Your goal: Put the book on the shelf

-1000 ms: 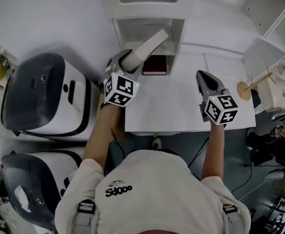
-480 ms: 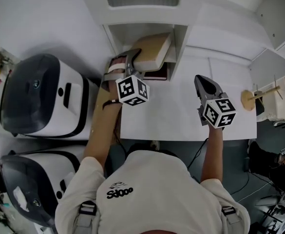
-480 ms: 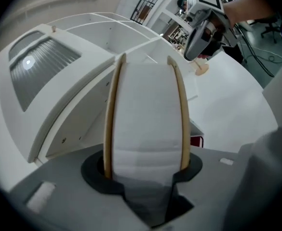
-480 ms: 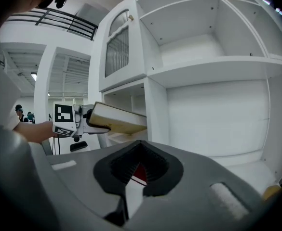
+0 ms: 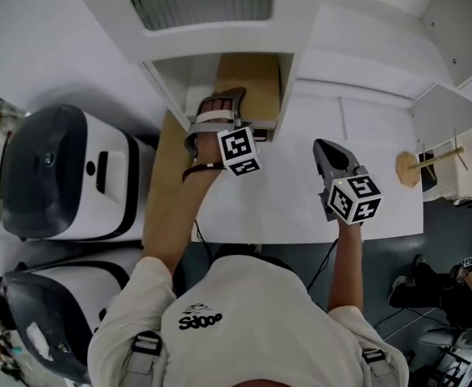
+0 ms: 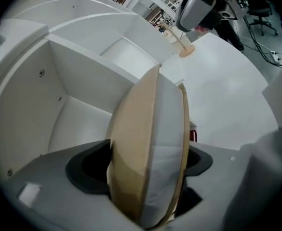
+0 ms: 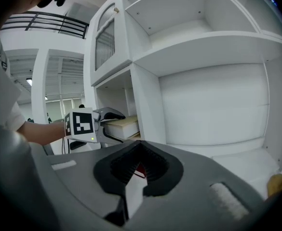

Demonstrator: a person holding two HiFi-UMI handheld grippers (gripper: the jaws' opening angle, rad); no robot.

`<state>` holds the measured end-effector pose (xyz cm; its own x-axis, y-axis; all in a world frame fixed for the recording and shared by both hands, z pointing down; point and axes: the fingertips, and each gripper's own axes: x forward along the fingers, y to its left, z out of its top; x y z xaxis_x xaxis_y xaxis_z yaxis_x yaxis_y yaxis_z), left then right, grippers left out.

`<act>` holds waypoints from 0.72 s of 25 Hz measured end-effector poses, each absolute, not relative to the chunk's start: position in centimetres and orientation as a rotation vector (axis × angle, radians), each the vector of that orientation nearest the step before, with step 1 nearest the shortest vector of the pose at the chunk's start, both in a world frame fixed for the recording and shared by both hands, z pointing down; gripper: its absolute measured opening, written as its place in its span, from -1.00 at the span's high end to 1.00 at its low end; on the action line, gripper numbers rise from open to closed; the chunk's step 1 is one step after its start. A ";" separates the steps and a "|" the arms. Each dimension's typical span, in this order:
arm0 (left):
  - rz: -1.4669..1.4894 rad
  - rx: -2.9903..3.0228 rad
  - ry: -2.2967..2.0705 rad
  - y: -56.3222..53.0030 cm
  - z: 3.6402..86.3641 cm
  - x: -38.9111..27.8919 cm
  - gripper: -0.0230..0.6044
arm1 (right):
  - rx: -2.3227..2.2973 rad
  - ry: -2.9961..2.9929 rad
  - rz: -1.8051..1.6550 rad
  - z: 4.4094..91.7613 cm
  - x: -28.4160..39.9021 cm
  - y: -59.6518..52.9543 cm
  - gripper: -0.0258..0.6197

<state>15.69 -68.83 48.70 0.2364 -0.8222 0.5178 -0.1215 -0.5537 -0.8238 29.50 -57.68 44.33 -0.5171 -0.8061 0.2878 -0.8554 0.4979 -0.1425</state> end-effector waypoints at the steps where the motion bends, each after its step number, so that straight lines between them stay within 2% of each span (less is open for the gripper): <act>1: -1.369 -1.861 0.856 -69.2 49.3 16.0 -0.48 | 1.432 -2.553 0.409 44.6 29.6 -57.6 0.92; 3: -1.375 -1.870 0.859 -70.2 50.2 16.5 -0.56 | 1.430 -2.546 0.428 45.2 29.8 -57.5 0.92; 7: -1.336 -1.929 0.892 -72.3 50.2 16.9 -0.56 | 1.448 -2.524 0.457 46.0 30.8 -57.7 0.92; 14: -1.382 -1.886 0.828 -73.6 51.1 16.9 -0.79 | 1.479 -2.512 0.465 46.0 31.4 -57.5 0.92; 18: -1.324 -2.022 0.804 -72.4 50.1 16.9 -0.79 | 1.484 -2.513 0.440 45.3 31.2 -56.9 0.92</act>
